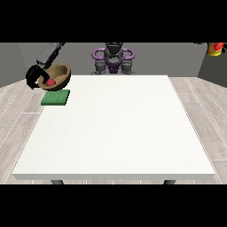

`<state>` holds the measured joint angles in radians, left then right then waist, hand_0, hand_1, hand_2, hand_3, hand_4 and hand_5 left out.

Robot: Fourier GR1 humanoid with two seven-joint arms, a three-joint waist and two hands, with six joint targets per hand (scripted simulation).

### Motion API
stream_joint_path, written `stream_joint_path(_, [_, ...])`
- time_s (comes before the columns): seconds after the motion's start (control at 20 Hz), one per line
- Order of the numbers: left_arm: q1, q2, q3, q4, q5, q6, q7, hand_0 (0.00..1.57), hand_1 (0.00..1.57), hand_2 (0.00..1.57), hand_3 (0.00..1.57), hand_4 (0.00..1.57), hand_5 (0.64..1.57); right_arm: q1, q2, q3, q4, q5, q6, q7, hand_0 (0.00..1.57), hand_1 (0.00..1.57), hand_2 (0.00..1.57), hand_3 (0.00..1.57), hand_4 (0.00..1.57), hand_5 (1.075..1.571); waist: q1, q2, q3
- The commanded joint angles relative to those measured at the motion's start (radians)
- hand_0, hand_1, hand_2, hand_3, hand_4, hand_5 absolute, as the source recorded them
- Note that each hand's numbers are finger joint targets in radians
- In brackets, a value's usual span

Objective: Pick the cup and pour the ball into the bowl, then pick the bowl and place it on the pad

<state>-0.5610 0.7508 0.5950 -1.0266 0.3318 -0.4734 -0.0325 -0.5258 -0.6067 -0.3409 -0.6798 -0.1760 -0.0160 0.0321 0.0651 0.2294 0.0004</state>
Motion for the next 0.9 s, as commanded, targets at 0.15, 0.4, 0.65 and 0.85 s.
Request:
stream_joint_path(0.15, [0.003,0.04,0.003,0.015,0.007,-0.01,-0.033,0.0,0.0,0.0,0.0,1.2,1.558,-0.052,-0.003,-0.06,0.062,-0.054,0.009,0.0,1.57,1.57,1.57,0.6,0.99,1.571,-0.003,0.022,0.0])
stream_joint_path(0.4, [-0.017,0.037,-0.015,-0.036,0.048,0.003,0.049,0.0,0.0,0.0,0.0,1.19,1.562,-0.048,-0.058,-0.07,0.141,-0.018,-0.057,0.005,1.57,1.57,1.57,1.16,0.0,1.551,0.017,0.016,0.0005])
stream_joint_path(0.65, [0.022,0.044,-0.006,0.032,0.007,0.006,-0.063,0.0,0.0,0.0,0.0,1.19,1.561,-0.072,-0.042,-0.074,0.095,-0.021,-0.113,-0.015,1.51,1.51,1.41,0.82,0.0,1.552,-0.007,0.03,-0.0002])
stream_joint_path(0.85, [0.016,0.126,0.035,0.12,0.014,-0.038,-0.114,0.0,0.0,0.0,0.0,1.19,1.563,-0.083,-0.01,-0.089,0.076,-0.056,-0.1,-0.023,1.46,1.46,1.41,0.83,0.0,1.532,-0.019,0.054,-0.0006])
